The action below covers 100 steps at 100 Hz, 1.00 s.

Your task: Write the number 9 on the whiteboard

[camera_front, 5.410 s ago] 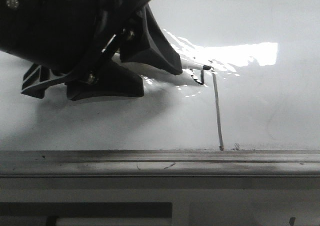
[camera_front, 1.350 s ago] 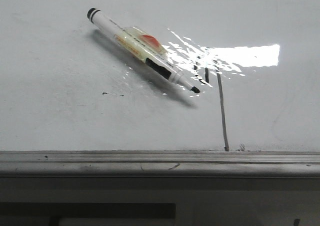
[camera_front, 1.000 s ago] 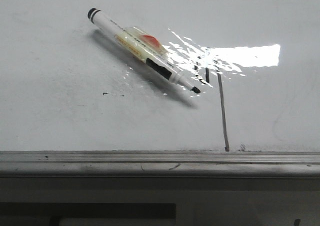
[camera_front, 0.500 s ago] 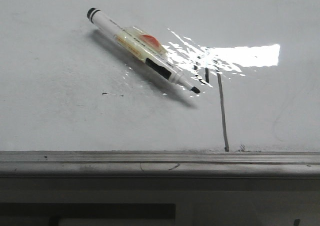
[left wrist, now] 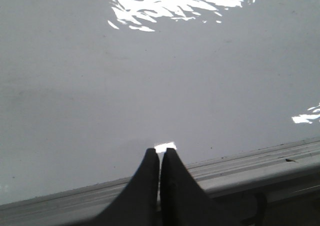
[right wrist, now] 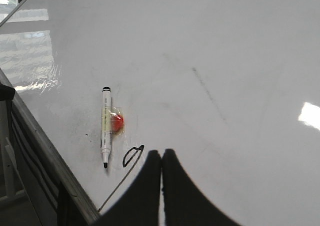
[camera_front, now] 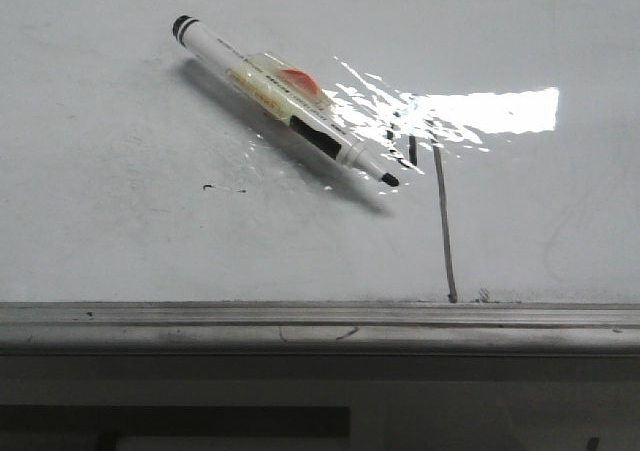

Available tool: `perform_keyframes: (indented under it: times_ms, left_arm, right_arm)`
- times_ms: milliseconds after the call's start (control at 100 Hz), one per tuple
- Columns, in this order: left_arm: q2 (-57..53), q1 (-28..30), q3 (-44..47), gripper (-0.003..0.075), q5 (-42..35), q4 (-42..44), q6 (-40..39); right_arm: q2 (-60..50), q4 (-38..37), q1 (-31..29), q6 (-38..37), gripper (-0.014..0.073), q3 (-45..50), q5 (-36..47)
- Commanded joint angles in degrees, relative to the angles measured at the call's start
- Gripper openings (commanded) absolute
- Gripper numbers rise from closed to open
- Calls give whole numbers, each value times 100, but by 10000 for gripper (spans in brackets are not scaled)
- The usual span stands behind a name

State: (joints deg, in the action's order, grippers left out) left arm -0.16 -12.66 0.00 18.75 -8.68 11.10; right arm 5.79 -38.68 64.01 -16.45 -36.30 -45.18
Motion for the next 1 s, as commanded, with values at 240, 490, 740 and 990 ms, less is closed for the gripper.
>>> perform_keyframes:
  times_ms: [240,490,740,990]
  left_arm:
    - [22,0,118,-20,-319,-13,-47]
    - [22,0,118,-20,-319,-13,-47]
    - [22,0,118,-20,-319,-13,-47]
    - [22,0,118,-20,-319,-13,-47]
  right_arm:
    - [69,-416,-794,-20,-62,218,-93]
    - [59,1325,-3399,-169,-62,1641,1778]
    - [59,2519,-5279,-169,-62,3716,4583]
    - [-321,2532,-5333,-178,-62,3854,2847]
